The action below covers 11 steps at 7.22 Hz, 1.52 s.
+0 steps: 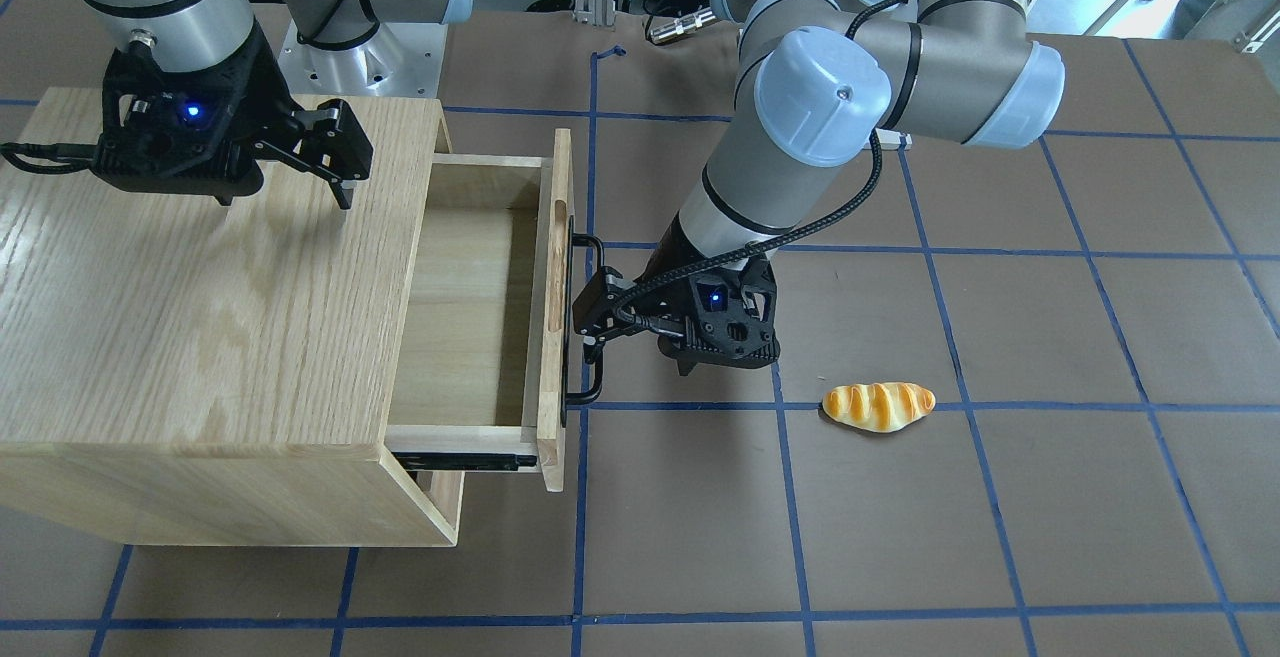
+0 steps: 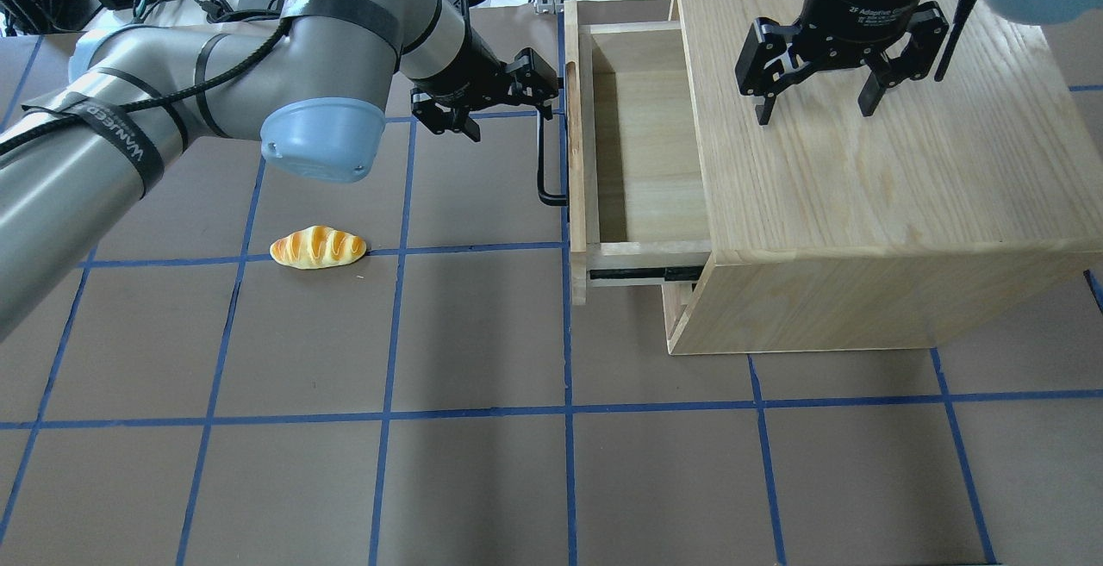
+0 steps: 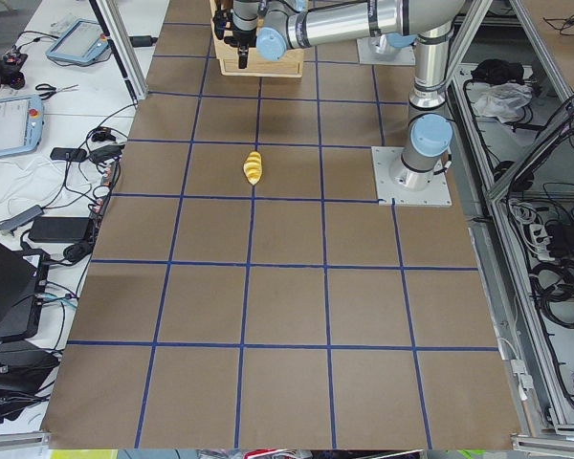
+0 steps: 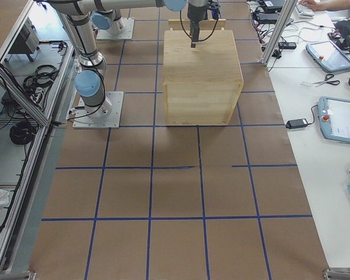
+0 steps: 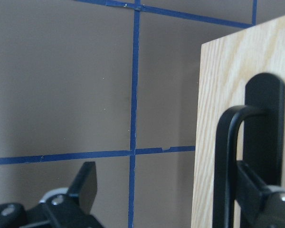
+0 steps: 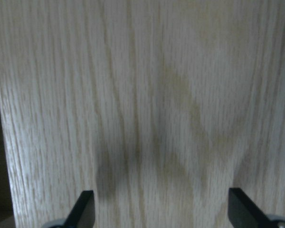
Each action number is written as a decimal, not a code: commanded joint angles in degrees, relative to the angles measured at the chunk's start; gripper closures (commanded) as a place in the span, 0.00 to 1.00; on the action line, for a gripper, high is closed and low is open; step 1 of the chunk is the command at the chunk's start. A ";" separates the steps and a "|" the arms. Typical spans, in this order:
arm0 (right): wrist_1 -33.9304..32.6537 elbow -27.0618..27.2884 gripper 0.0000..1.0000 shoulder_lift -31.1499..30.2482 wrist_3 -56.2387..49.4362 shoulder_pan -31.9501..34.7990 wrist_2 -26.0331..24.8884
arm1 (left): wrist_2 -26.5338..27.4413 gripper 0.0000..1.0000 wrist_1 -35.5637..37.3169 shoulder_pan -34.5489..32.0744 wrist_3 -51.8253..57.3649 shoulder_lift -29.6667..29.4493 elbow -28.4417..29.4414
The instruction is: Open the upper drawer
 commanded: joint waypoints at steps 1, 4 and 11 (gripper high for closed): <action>0.00 0.00 0.00 0.00 0.05 0.03 0.00 | 0.07 0.00 -0.12 1.34 2.38 0.56 -0.29; 0.00 0.00 0.00 0.00 0.05 0.03 0.00 | 0.07 0.00 -0.47 2.66 4.32 1.78 -1.16; 0.00 0.00 0.00 0.00 -0.03 0.03 0.00 | 9.13 0.00 -26.70 10.13 15.48 12.75 7.95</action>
